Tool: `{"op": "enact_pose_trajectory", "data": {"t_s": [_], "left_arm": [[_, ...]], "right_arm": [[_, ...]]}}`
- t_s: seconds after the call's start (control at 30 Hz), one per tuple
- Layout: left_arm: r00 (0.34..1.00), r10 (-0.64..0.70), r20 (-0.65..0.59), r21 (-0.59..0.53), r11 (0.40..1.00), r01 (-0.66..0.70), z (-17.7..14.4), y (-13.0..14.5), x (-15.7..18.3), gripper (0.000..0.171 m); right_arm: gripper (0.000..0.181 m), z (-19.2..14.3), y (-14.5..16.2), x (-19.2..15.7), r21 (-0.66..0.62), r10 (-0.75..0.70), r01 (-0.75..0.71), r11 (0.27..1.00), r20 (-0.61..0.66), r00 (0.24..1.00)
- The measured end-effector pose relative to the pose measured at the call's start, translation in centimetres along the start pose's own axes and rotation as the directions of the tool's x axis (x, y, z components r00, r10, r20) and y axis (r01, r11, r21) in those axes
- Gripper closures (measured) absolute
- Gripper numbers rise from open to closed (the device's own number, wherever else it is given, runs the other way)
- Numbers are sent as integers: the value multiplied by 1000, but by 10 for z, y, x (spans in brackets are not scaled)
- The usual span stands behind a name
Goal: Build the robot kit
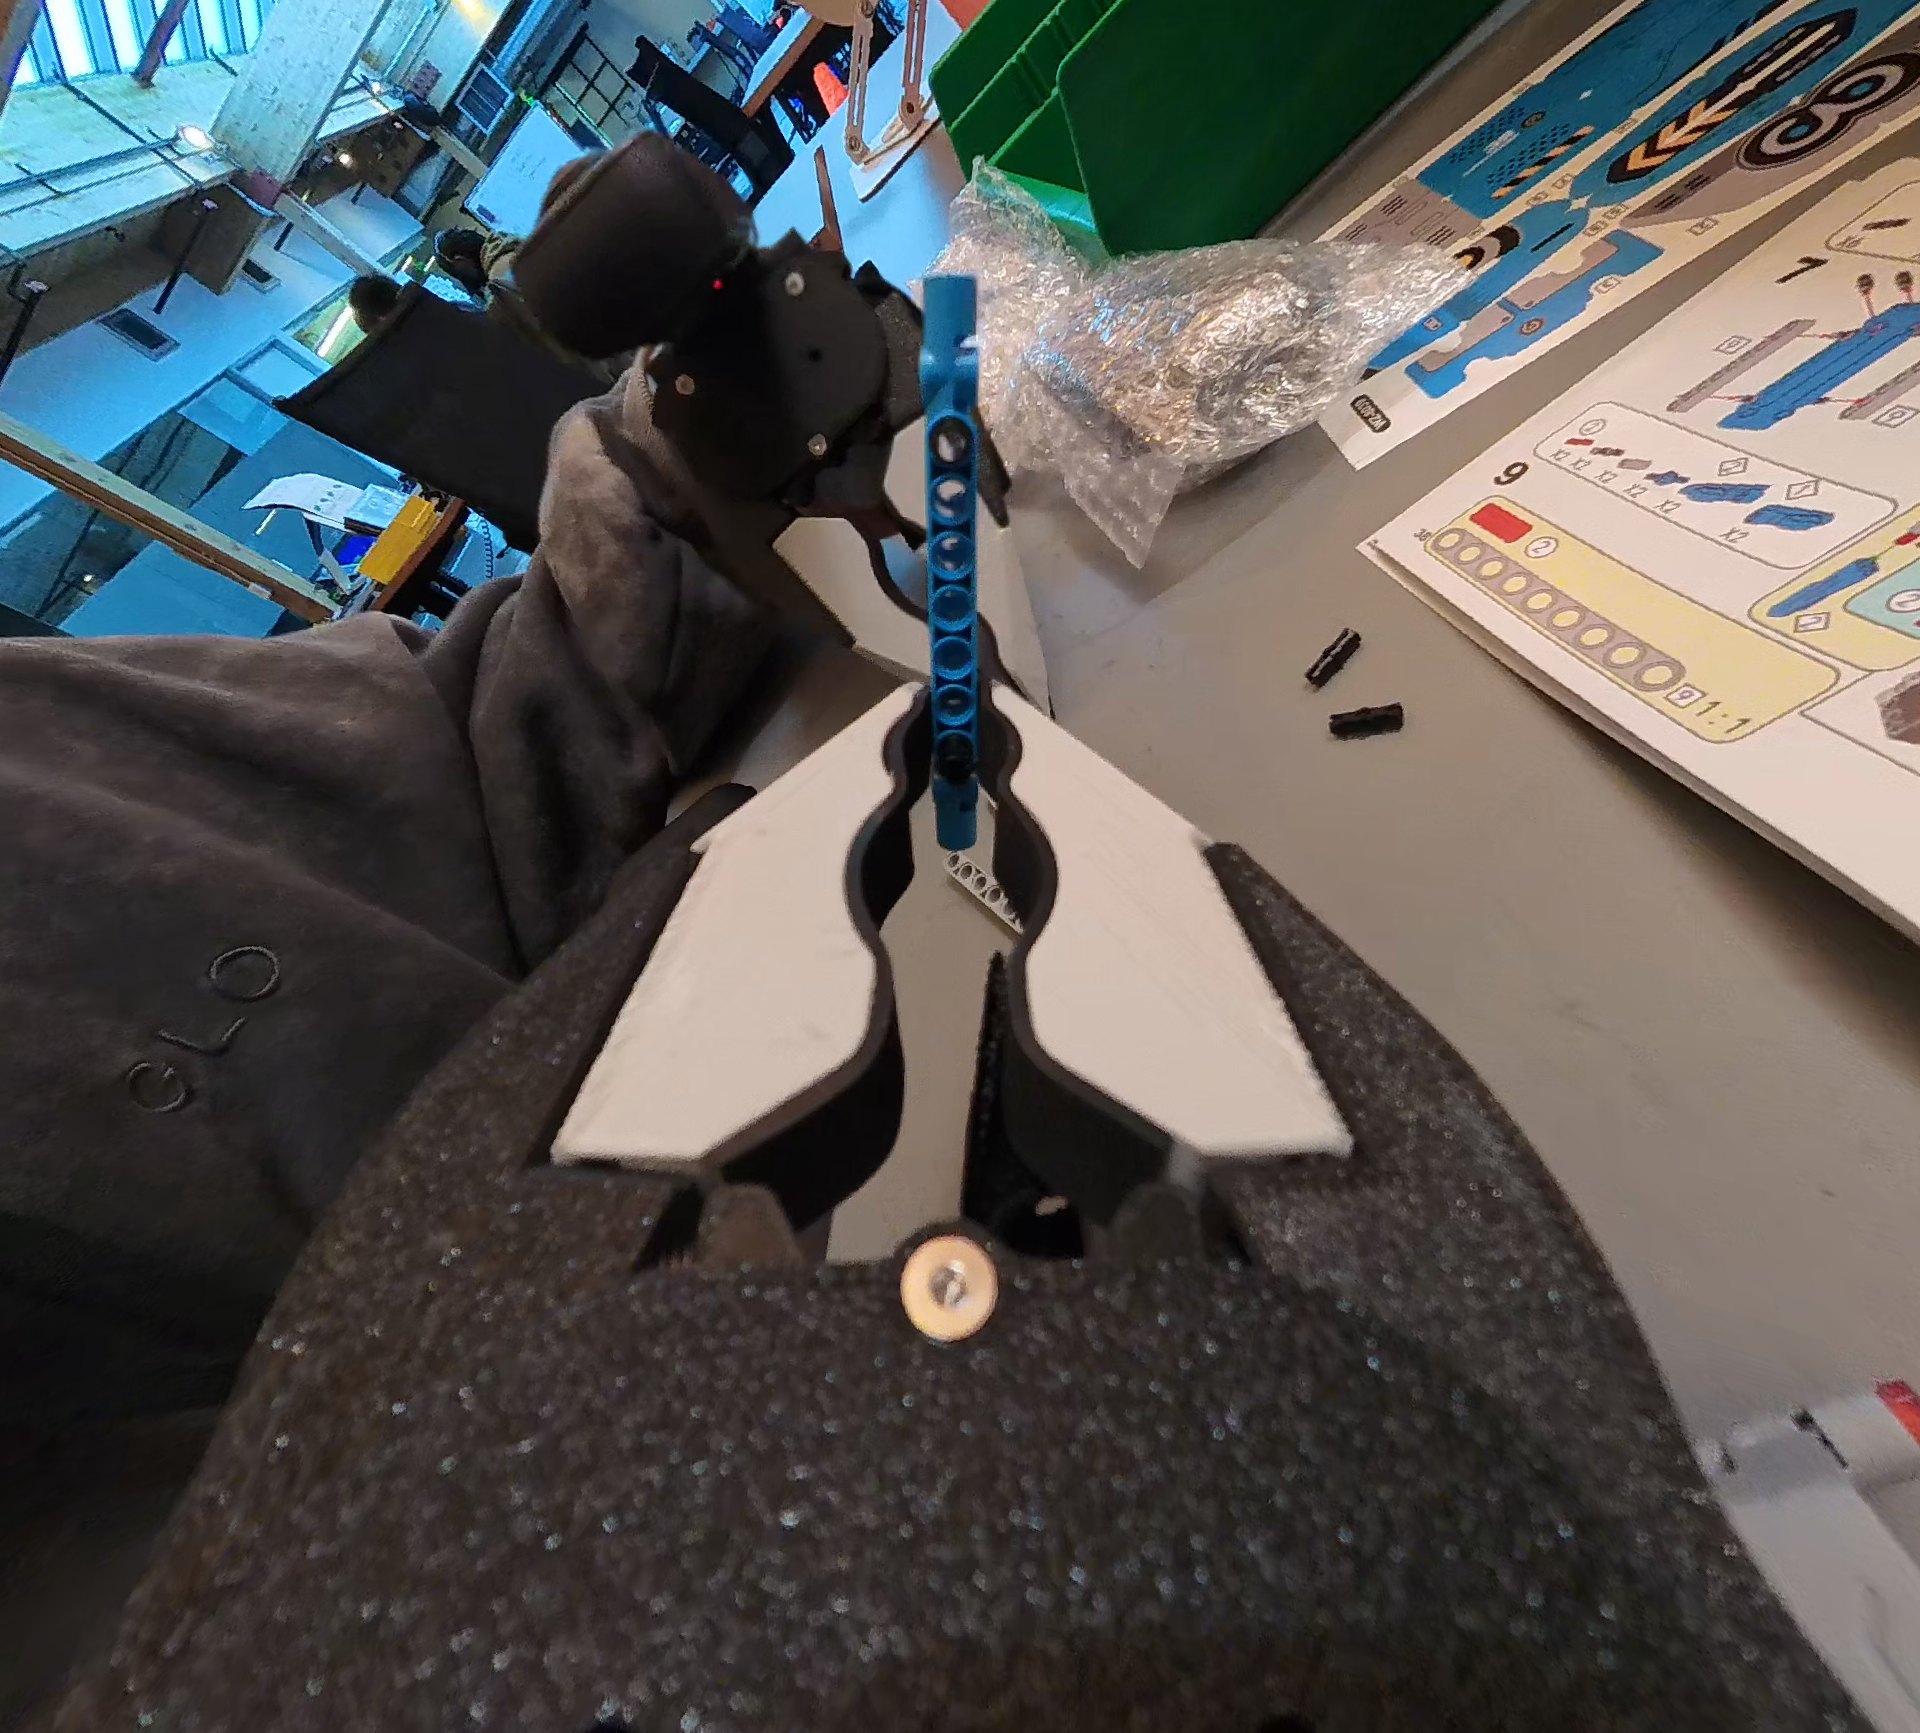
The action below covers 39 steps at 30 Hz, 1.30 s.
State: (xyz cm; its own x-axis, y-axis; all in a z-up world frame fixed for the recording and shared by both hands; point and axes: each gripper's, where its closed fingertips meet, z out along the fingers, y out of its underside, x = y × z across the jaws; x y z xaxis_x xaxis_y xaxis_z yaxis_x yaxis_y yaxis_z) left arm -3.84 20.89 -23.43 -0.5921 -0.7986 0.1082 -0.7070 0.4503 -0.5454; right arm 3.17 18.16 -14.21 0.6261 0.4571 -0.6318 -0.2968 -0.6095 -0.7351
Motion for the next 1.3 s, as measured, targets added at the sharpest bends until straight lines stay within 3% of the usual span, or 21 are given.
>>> {"op": "enact_pose_trajectory", "data": {"t_s": [0.17, 0.23, 0.33, 0.47, 0.6, 0.7, 0.87, 1.3], "left_arm": [[988, 132, 84, -2, 991, -133, 1, -9, -4, 168], [989, 101, 109, 168, 979, -119, -3, -41, -5, 168], [998, -13, 66, 476, 879, -20, -17, -91, -4, 168], [991, -118, 63, 609, 791, 56, -16, -107, -15, 168], [988, -64, 140, 634, 772, -40, -20, -110, -13, 168], [990, -58, 127, 593, 804, -29, -12, -104, -13, 168], [994, -92, 58, 619, 784, 37, -17, -104, -15, 169], [992, -55, 110, 567, 823, -17, -9, -100, -14, 169]], "right_arm": [[175, 1, 2, 3, 0, 1, -1, 1000, -9, 1000], [175, 3, 4, 2, -7, -7, 7, 1000, -6, 1000], [175, 4, 4, 5, -8, -51, 51, 999, -34, 998], [176, -5, -2, 10, 25, -30, 30, 999, -32, 999], [176, -3, 2, 18, 20, 18, -17, 1000, -38, 999], [176, 2, 4, 16, 8, 8, -7, 1000, -28, 1000], [176, 3, 5, 19, -4, 4, -4, 1000, -40, 999], [176, 4, 13, 21, -49, -16, 13, 999, -51, 999]]}}
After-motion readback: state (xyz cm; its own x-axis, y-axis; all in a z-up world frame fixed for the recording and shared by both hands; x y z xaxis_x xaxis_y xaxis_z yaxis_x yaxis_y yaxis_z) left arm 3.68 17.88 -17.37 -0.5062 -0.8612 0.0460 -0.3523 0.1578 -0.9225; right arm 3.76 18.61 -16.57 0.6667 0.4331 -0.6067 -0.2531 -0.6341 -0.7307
